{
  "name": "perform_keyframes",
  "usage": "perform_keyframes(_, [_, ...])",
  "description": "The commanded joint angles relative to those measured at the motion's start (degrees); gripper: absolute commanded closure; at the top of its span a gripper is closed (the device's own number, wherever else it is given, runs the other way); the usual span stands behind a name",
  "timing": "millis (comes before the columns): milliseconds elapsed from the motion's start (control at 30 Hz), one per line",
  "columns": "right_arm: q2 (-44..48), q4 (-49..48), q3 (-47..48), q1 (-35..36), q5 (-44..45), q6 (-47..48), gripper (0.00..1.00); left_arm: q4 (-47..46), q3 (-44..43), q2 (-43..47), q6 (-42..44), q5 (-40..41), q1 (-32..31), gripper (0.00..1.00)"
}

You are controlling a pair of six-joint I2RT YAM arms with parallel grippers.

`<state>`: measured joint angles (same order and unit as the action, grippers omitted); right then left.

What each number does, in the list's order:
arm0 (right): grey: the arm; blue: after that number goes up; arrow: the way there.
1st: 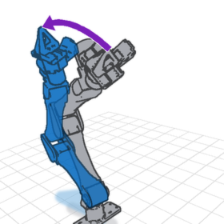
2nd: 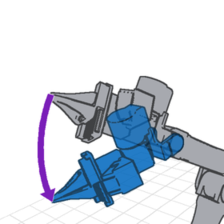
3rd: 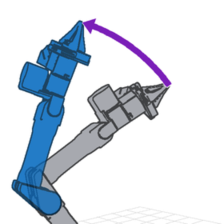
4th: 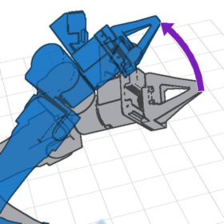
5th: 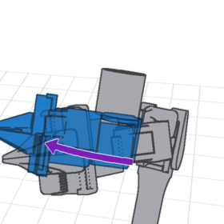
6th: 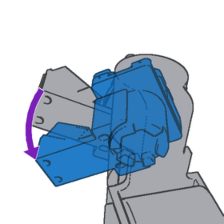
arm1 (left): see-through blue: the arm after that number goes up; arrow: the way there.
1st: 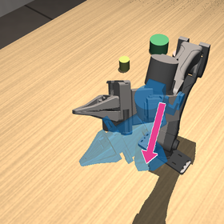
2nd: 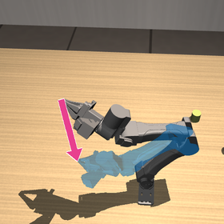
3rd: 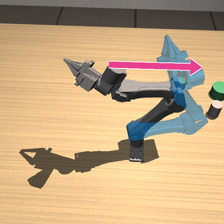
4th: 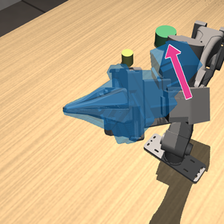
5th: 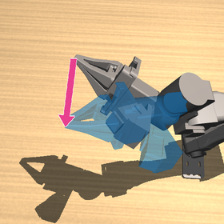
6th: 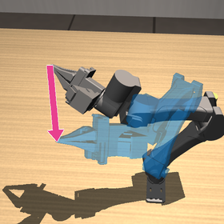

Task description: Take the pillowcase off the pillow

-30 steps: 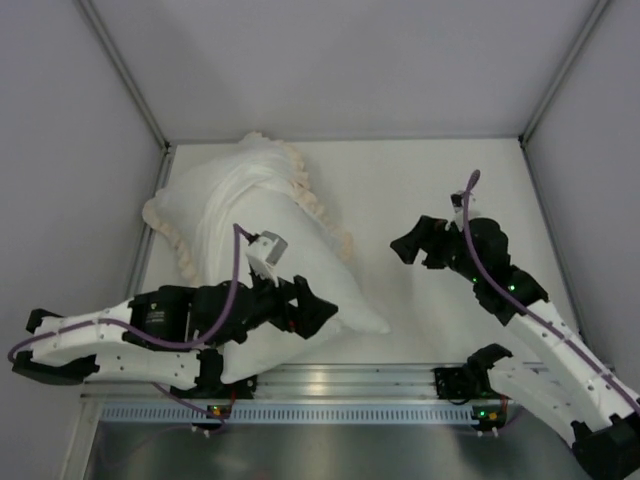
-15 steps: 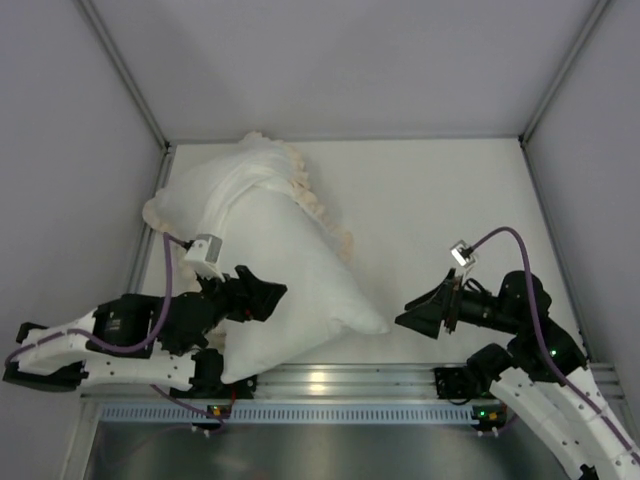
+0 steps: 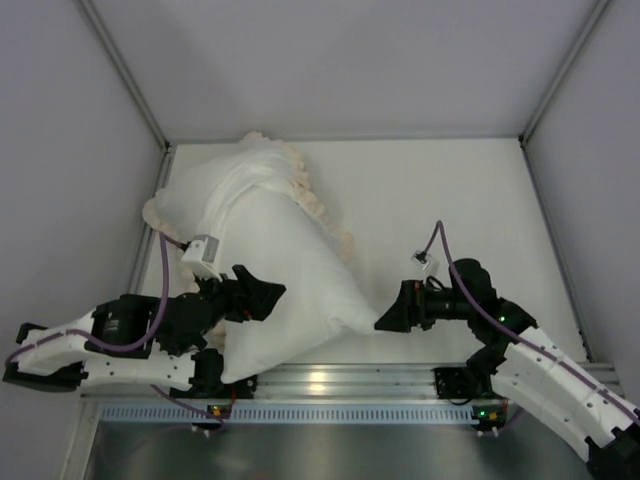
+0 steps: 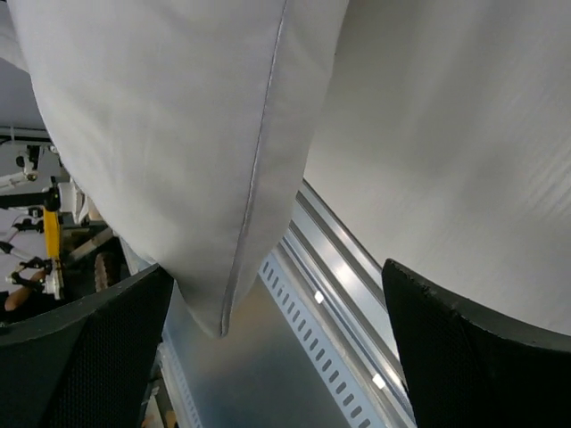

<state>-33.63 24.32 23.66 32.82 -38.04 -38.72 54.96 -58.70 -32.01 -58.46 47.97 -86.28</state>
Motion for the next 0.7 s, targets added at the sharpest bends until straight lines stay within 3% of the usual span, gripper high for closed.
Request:
perform_keyframes(0, [-2.4, -16.91, -0.63, 2.24, -0.63, -2.31, 0.06, 0.41, -0.19, -0.6, -0.43, -0.15, -0.03, 0.11])
perform_keyframes(167, [-9.6, -32.9, -2.21, 8.04, -1.42, -9.35, 0.11, 0.5, 0.6, 0.02, -1.13, -0.5, -0.03, 0.1])
perform_keyframes(267, [-15.23, -35.29, -1.08, 12.26, 0.42, -9.88, 0.23, 0.41, 1.13, 0.63, -1.57, -0.5, -0.03, 0.1])
perform_keyframes(367, [-20.24, -37.32, 0.16, 14.64, 1.99, -10.23, 0.73, 0.41, 1.39, 1.16, -1.84, -0.5, -0.03, 0.1])
perform_keyframes(400, [-21.29, -35.15, 0.77, 14.56, 3.4, -10.15, 1.0, 0.41, 1.39, 1.25, -1.75, -0.68, -0.03, 0.1])
perform_keyframes(567, [-21.04, -12.75, 8.75, 9.12, 29.66, -2.17, 1.0, 0.85, 1.39, 1.6, -2.19, -1.21, -0.03, 0.1])
perform_keyframes(667, [-19.81, -8.5, 12.36, -4.73, 31.03, 3.1, 1.0, 0.76, 1.57, 0.99, -2.54, -1.65, -0.03, 0.1])
